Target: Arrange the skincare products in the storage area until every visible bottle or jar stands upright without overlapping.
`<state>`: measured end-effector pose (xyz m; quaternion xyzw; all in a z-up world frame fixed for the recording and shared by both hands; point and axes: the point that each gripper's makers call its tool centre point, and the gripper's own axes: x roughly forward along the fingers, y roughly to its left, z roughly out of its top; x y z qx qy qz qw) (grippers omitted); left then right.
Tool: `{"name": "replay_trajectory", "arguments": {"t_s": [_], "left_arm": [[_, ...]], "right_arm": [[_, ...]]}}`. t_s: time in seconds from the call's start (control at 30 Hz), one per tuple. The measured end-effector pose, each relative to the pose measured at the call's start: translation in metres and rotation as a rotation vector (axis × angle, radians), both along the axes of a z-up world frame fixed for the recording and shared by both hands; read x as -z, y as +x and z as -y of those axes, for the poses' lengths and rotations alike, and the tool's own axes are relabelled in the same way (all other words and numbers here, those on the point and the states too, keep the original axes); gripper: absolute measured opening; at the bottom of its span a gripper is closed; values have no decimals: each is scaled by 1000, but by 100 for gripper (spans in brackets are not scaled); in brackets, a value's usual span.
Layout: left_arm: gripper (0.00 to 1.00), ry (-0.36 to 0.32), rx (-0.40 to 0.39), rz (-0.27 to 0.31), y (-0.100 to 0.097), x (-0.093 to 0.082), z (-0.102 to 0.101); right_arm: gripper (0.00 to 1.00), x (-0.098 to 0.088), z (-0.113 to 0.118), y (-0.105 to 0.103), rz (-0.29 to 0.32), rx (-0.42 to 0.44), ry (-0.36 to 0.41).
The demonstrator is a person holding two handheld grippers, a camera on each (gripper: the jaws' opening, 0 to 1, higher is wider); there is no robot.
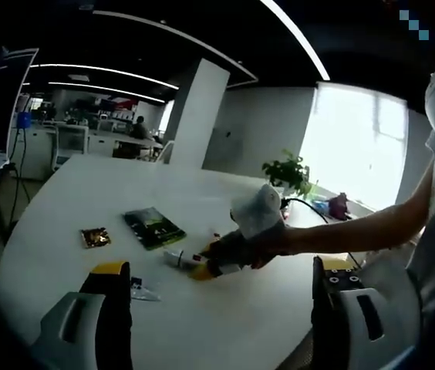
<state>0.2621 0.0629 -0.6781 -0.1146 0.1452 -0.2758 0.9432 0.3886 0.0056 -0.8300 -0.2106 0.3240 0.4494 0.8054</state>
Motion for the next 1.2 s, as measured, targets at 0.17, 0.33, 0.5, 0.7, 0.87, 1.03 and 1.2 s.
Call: {"name": "replay_trajectory", "arguments": {"t_s": [0.17,0.33,0.5,0.7,0.87,1.03,1.2], "left_arm": [[90,-5,-2,-19,1,6,-1],[87,-7,-5,-28,-2,6,-2],[85,-36,-16,-45,-1,10,-3],[81,-65,-22,-83,-3,19,-1],[75,-62,-15,-109,-6,26,-1],[71,-87,-15,-119,-4,25,4],[67,-148,-14,-132,-4,19,11]], "right_arm": [[22,1,-2,-7,-6,13,1],[22,1,-2,-7,4,18,10],[22,1,-4,-11,-9,22,18],[22,1,-3,-20,15,20,17],[22,0,0,-23,7,34,31],[21,-1,0,-31,-48,63,71],[21,-3,3,-43,-126,107,140]]}}
